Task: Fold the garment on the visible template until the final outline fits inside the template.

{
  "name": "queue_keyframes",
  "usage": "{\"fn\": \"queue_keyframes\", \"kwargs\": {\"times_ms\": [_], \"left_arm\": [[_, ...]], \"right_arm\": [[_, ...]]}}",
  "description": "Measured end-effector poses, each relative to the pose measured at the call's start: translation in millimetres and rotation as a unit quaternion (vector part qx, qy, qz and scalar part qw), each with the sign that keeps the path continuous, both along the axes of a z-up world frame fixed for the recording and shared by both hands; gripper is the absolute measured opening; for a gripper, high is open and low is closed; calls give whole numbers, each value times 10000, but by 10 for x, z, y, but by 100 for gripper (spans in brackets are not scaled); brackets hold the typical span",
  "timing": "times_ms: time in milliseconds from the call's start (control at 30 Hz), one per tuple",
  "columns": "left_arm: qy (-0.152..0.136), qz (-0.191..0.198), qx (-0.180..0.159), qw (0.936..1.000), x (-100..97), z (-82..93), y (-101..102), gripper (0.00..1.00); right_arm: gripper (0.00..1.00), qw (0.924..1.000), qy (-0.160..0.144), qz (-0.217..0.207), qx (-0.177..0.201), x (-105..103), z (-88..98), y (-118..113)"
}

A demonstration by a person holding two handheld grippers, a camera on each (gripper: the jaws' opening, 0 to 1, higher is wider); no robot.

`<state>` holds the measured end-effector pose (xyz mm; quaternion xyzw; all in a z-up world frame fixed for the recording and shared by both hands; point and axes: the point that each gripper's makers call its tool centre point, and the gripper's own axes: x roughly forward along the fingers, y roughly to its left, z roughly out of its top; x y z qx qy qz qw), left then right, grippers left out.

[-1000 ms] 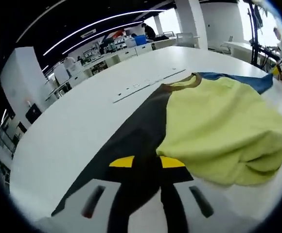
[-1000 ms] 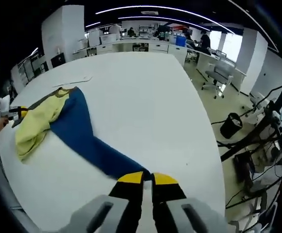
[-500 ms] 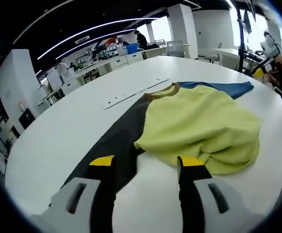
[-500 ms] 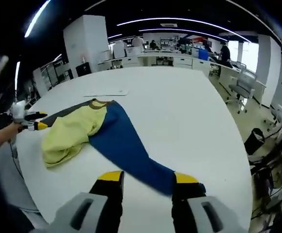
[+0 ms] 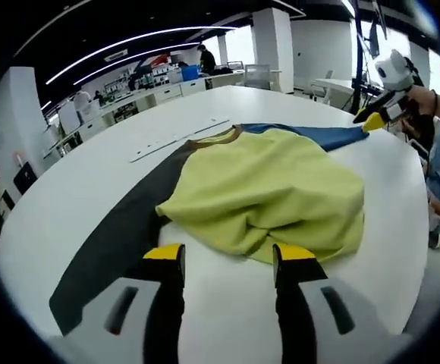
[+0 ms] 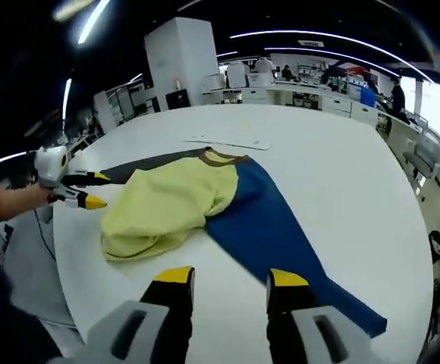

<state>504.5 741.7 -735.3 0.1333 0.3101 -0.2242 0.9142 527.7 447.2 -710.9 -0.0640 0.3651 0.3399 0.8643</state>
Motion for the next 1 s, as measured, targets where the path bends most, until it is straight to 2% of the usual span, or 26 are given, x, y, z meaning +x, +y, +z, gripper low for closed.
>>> {"fn": "queue_keyframes", "kwargs": {"times_ms": [133, 233, 400, 500, 700, 900, 1000], "left_arm": [[56, -85, -57, 9999, -15, -65, -91, 40], [336, 17, -139, 9993, -44, -154, -137, 33], [524, -21, -302, 9982, -89, -242, -227, 25], [555, -31, -216, 9982, -90, -292, -242, 23], [408, -147, -217, 9988, 12, -314, -256, 25], [109, -470, -28, 9988, 183, -274, -291, 28], [189, -536, -5, 9984, 226, -321, -305, 27]], "right_arm": [[35, 9997, -40, 222, 63, 23, -31, 179], [35, 9993, -43, 374, 73, 58, -76, 307], [34, 9983, -7, 585, 51, 112, -173, 455], [34, 9977, 90, 671, 29, 136, -254, 523], [34, 9958, 166, 895, -43, 186, -404, 684], [34, 9931, 118, 1164, -13, 271, -468, 886], [34, 9919, 102, 1266, -48, 302, -505, 948]]}}
